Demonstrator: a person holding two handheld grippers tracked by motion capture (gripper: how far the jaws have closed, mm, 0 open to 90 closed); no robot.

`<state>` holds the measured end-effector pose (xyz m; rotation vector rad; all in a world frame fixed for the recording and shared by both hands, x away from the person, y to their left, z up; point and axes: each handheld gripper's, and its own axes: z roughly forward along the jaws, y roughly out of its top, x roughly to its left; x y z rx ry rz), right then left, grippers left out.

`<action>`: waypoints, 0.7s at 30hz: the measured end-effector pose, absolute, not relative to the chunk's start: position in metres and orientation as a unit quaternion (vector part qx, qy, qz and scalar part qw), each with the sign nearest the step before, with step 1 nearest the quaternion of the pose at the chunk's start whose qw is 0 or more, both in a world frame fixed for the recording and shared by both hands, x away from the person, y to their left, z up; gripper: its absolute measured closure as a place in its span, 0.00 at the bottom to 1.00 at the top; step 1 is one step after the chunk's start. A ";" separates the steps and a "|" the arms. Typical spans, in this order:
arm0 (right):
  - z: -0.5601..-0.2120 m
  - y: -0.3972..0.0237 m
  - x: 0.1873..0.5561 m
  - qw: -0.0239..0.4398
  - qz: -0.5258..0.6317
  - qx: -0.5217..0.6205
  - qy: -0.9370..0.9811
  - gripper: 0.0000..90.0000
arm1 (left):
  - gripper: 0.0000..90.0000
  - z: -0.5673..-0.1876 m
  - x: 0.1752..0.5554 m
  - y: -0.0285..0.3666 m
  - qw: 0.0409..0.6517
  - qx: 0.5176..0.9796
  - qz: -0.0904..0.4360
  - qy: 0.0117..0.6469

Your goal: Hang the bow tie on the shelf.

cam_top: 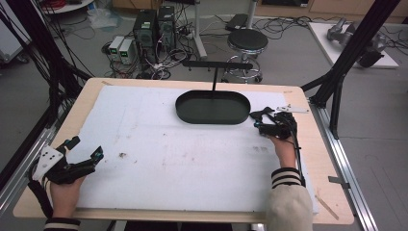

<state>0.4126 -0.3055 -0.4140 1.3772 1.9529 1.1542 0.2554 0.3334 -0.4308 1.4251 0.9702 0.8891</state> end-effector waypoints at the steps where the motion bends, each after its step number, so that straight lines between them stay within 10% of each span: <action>1: -0.417 -0.303 0.416 0.239 0.415 0.507 0.716 0.13 | 0.11 -0.431 0.255 0.333 0.566 0.606 0.378 0.413; 9: -0.441 -0.297 0.431 0.222 0.393 0.535 0.714 0.19 | 0.11 -0.432 0.255 0.335 0.565 0.605 0.377 0.415; 21: -0.450 -0.297 0.434 0.223 0.357 0.553 0.719 0.57 | 0.11 -0.433 0.253 0.336 0.563 0.606 0.375 0.419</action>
